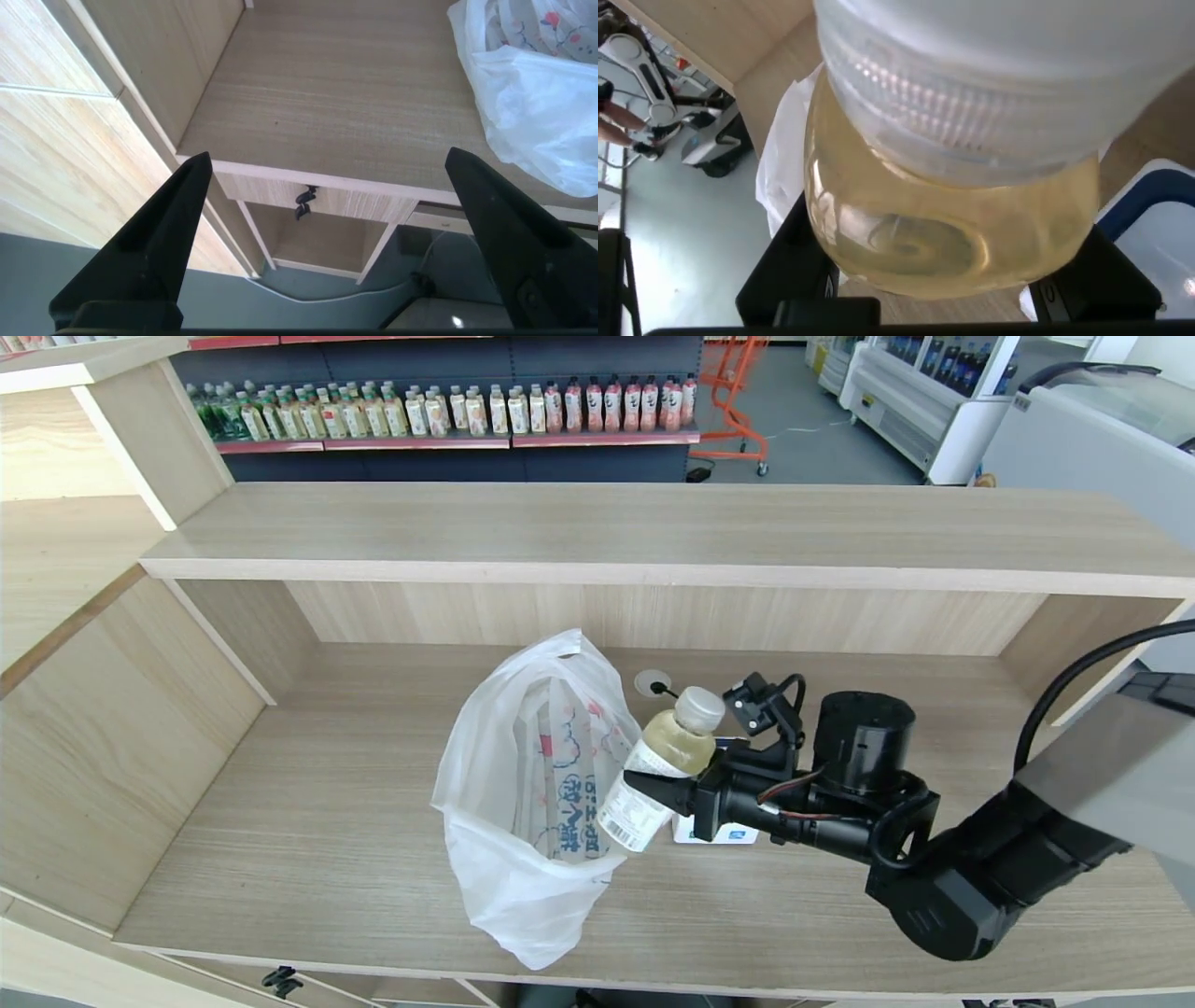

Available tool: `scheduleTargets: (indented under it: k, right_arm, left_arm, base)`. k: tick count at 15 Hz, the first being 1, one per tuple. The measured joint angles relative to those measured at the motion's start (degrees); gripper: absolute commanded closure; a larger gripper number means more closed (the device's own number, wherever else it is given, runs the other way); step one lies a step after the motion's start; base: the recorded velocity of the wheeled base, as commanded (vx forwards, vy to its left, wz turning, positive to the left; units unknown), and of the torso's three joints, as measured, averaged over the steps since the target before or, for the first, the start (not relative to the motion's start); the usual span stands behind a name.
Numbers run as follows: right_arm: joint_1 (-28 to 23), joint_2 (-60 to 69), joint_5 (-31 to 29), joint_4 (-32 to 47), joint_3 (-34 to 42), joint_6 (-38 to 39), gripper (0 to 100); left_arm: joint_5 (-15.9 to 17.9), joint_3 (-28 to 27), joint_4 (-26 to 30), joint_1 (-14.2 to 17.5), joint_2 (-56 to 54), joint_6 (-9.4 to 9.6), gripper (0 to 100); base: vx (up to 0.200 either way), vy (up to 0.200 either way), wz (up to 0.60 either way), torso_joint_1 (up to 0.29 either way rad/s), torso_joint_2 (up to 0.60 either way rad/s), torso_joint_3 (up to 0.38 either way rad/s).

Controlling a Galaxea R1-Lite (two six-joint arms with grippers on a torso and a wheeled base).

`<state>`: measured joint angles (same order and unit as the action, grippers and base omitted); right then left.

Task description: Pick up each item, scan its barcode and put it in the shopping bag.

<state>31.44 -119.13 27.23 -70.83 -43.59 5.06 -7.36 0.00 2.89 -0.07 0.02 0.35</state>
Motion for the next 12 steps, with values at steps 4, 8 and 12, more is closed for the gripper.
scheduleTargets:
  k: [4,8,12]
  right_arm:
    - [0.7,-6.6,0.0,-0.3,-8.4,-2.8,100]
    - [1.0,-11.4,0.2,-0.1,-11.7,-10.2,100]
    - [2.4,-14.1,3.9,0.2,-15.2,-11.5,100]
  left_arm:
    - [0.0,0.0,0.0,0.0,0.0,0.0,0]
    - [0.0,0.0,0.0,0.0,0.0,-0.02,0]
    - [0.0,0.0,0.0,0.0,0.0,0.0,0]
  base:
    - [0.0,0.0,0.0,0.0,0.0,0.0]
    - [0.0,0.0,0.0,0.0,0.0,0.0]
    - [0.0,0.0,0.0,0.0,0.0,0.0]
